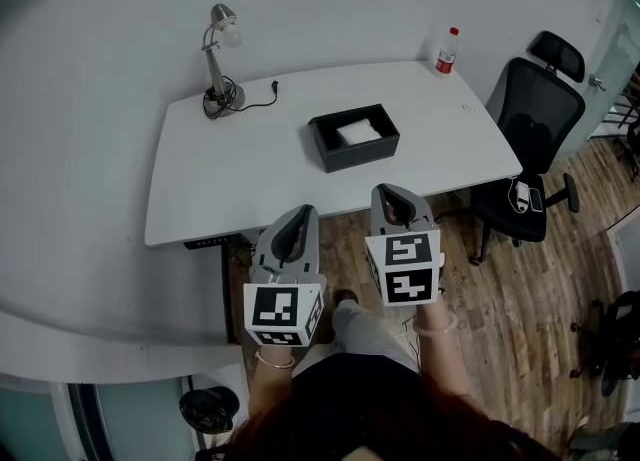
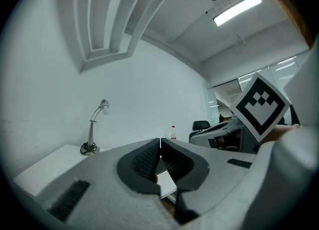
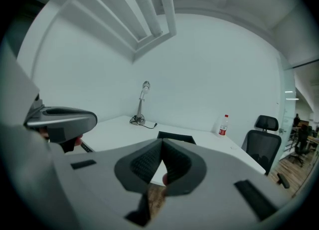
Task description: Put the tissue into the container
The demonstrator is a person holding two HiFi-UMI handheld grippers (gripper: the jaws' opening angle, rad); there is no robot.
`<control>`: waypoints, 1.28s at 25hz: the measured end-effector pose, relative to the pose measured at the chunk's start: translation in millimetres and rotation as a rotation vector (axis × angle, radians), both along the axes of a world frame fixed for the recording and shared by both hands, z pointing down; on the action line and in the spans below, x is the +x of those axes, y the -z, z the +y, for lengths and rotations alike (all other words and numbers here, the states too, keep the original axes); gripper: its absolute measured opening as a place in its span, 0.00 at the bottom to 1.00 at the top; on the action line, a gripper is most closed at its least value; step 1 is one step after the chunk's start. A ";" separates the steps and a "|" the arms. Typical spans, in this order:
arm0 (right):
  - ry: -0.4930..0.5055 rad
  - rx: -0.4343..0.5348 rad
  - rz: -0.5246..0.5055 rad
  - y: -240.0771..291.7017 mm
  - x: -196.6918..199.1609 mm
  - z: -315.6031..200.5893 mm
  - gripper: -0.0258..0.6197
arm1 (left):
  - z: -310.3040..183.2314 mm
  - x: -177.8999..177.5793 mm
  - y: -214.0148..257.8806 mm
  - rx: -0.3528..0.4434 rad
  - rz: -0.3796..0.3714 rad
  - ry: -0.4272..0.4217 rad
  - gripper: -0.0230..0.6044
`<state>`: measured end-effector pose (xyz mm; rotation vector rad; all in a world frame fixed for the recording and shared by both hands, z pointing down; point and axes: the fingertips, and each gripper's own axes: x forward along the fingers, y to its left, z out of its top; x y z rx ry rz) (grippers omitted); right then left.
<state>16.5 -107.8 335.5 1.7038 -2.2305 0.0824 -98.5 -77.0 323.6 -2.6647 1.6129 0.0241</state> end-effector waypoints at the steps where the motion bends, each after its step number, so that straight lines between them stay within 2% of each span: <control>1: 0.000 0.005 0.001 1.4 0.1 3.6 0.07 | 2.6 -0.2 0.4 0.001 0.001 0.000 0.08; 15: 0.005 0.064 -0.083 11.5 7.8 31.7 0.07 | 19.3 14.6 4.6 0.017 -0.001 -0.031 0.08; 32: 0.070 0.107 -0.056 24.2 37.1 76.6 0.07 | 56.1 58.5 15.6 0.027 -0.021 -0.013 0.08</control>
